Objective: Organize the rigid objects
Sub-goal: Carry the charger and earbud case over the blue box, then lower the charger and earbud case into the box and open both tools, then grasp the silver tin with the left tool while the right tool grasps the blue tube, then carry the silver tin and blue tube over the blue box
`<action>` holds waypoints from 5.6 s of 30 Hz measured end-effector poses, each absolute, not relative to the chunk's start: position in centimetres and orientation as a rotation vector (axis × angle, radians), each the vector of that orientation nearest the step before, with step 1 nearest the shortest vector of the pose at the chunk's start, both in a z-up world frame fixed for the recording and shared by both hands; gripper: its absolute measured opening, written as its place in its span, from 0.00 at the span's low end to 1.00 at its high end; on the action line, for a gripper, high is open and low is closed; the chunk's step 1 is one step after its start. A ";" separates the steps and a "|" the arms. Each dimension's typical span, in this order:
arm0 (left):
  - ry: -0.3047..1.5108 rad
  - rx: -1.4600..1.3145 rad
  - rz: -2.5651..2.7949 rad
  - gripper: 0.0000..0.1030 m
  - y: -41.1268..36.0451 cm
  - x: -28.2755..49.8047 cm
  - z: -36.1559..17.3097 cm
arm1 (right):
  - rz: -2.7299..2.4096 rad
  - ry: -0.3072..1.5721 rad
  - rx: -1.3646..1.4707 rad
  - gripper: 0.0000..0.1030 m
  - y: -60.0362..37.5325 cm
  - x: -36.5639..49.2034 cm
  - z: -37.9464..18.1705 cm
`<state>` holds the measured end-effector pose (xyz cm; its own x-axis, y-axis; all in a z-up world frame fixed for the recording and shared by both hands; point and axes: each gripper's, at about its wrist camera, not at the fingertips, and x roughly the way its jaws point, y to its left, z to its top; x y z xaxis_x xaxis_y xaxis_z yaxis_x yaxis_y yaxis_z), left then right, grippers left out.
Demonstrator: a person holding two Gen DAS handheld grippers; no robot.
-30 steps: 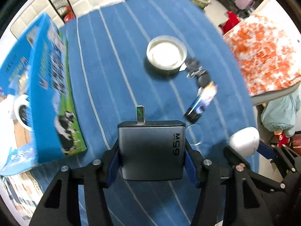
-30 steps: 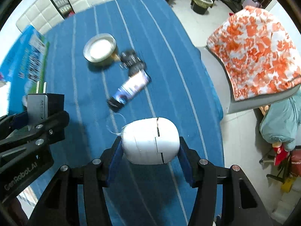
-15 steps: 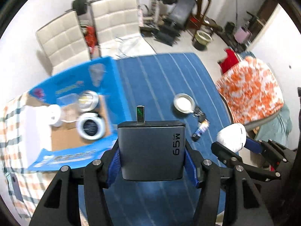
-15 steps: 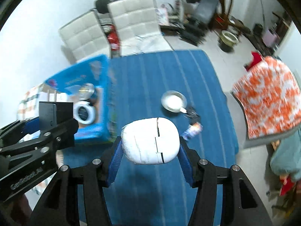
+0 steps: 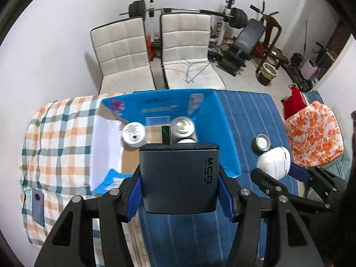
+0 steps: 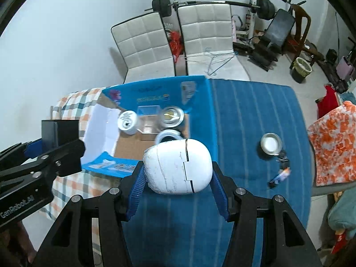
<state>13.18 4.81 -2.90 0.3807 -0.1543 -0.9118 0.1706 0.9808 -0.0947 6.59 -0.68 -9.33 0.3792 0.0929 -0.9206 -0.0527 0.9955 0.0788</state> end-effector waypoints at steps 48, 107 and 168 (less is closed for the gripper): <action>1.769 -0.083 -0.245 0.57 14.4 24.1 -28.0 | 0.031 1.706 0.031 0.58 8.0 17.9 -38.4; 1.194 0.000 -0.098 1.00 15.0 12.3 -3.0 | 0.143 1.233 -0.047 0.96 5.0 4.1 -8.8; 1.530 0.354 -0.453 0.61 -29.6 23.7 -27.7 | -0.513 1.519 0.396 0.26 -39.7 6.9 -30.6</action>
